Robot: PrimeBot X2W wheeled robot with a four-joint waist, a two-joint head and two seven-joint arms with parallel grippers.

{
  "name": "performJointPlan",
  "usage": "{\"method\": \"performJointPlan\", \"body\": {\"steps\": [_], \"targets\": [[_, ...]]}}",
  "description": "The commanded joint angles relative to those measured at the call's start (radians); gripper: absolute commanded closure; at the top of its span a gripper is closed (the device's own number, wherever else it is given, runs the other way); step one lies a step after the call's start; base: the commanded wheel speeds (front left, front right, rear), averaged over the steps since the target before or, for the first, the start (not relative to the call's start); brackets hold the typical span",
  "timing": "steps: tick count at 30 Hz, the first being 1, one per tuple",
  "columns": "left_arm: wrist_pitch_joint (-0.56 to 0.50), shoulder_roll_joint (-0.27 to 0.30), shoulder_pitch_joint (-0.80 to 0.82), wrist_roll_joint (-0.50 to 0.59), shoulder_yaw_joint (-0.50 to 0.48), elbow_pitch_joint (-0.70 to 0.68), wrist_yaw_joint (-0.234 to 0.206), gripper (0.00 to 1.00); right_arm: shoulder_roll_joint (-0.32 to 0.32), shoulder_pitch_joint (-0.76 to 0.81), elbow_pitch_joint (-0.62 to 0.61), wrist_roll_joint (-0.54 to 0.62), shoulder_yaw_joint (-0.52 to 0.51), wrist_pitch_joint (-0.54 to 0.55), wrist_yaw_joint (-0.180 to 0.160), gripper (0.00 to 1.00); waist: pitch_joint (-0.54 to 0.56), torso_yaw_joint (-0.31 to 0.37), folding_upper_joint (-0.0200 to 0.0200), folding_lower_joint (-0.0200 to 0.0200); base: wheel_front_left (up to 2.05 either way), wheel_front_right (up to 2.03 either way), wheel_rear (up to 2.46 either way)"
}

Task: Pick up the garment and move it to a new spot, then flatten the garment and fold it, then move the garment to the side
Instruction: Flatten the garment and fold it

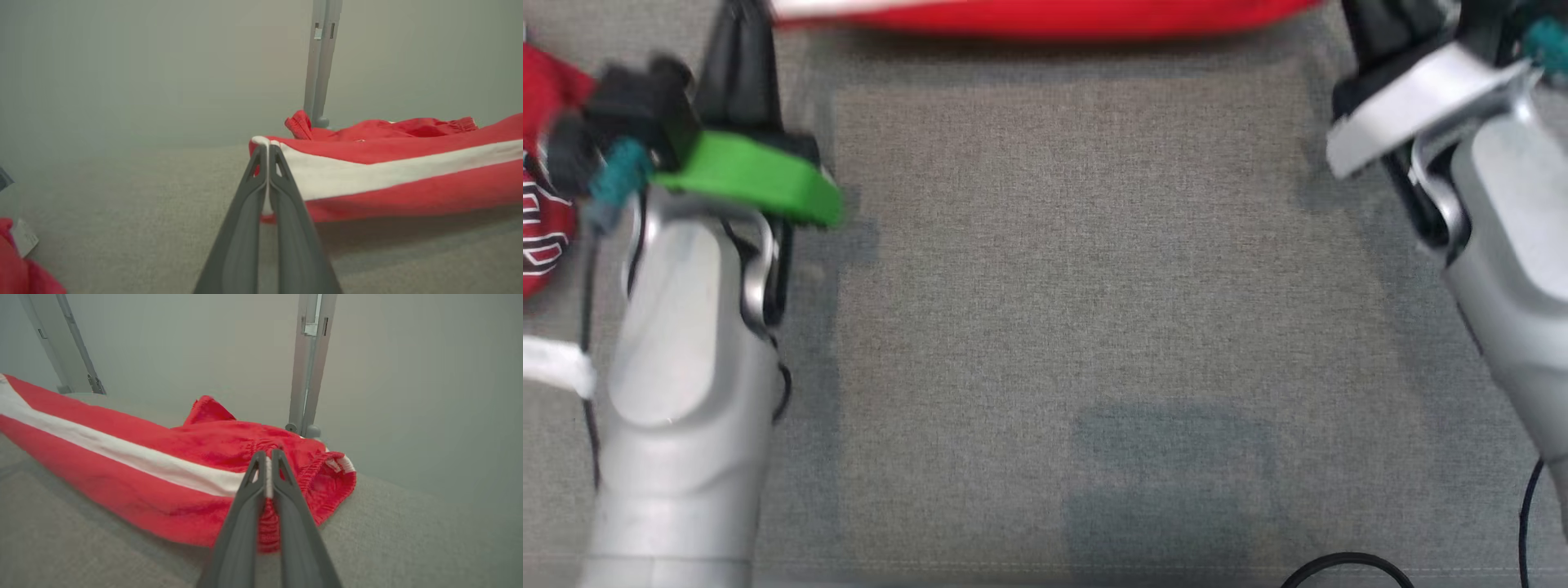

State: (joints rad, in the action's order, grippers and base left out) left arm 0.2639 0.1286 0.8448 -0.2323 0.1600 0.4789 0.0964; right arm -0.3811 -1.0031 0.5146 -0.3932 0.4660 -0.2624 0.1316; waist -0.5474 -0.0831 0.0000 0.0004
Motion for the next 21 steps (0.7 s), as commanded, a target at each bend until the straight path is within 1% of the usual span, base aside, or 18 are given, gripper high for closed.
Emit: {"method": "performJointPlan", "body": {"steps": [1, 2, 4, 6, 7, 10, 15, 17, 20, 21], "targets": [[0.000, -0.017, -0.084, -0.008, -0.019, 0.012, 0.010, 1.00, -0.004, 0.085, -0.018, -0.036, -0.004, -0.003, -0.002, 1.00, 0.049, 0.016, 0.0000, -0.0004, 0.00, 0.00, 0.00], [0.000, -0.025, -0.135, -0.007, -0.027, 0.026, 0.015, 1.00, -0.008, 0.140, -0.032, -0.042, 0.019, -0.003, -0.002, 1.00, 0.067, 0.022, 0.0000, -0.0004, 0.00, 0.00, 0.00], [0.000, -0.040, -0.224, -0.015, -0.048, 0.047, 0.022, 1.00, -0.010, 0.239, -0.051, -0.081, 0.000, -0.003, -0.002, 1.00, 0.104, 0.031, 0.0000, -0.0004, 0.00, 0.00, 0.00], [0.000, -0.053, -0.304, -0.014, -0.057, 0.065, 0.026, 1.00, -0.010, 0.335, -0.064, -0.095, 0.004, -0.003, -0.002, 1.00, 0.146, 0.039, 0.0000, -0.0004, 0.00, 0.00, 0.00], [0.000, -0.053, -0.304, -0.014, -0.057, 0.065, 0.026, 1.00, -0.010, 0.335, -0.064, -0.095, 0.004, -0.003, -0.002, 1.00, 0.146, 0.039, 0.0000, -0.0004, 0.00, 0.00, 0.00], [0.000, -0.063, -0.405, -0.021, -0.068, 0.089, 0.032, 1.00, -0.005, 0.461, -0.068, -0.116, -0.013, -0.003, -0.002, 1.00, 0.212, 0.050, 0.0000, -0.0004, 0.00, 0.00, 0.00], [0.000, -0.069, -0.547, -0.031, -0.090, 0.117, 0.031, 1.00, 0.017, 0.640, -0.037, -0.130, -0.039, -0.003, -0.002, 1.00, 0.328, 0.060, 0.0000, -0.0004, 0.00, 0.00, 0.00], [0.000, -0.072, -0.603, -0.023, -0.074, 0.126, 0.032, 1.00, 0.024, 0.701, -0.024, -0.125, -0.030, -0.003, -0.002, 1.00, 0.374, 0.059, 0.0000, -0.0004, 0.00, 0.00, 0.00], [0.000, -0.070, -0.682, -0.037, -0.090, 0.125, 0.032, 1.00, 0.029, 0.788, -0.004, -0.138, -0.005, -0.001, -0.002, 1.00, 0.435, 0.055, 0.0000, -0.0004, 0.00, 0.00, 0.00], [0.000, -0.071, -0.712, -0.034, -0.081, 0.128, 0.032, 1.00, 0.027, 0.816, 0.001, -0.139, 0.010, -0.001, -0.002, 1.00, 0.451, 0.053, 0.0000, -0.0004, 0.00, 0.00, 0.00]]}}
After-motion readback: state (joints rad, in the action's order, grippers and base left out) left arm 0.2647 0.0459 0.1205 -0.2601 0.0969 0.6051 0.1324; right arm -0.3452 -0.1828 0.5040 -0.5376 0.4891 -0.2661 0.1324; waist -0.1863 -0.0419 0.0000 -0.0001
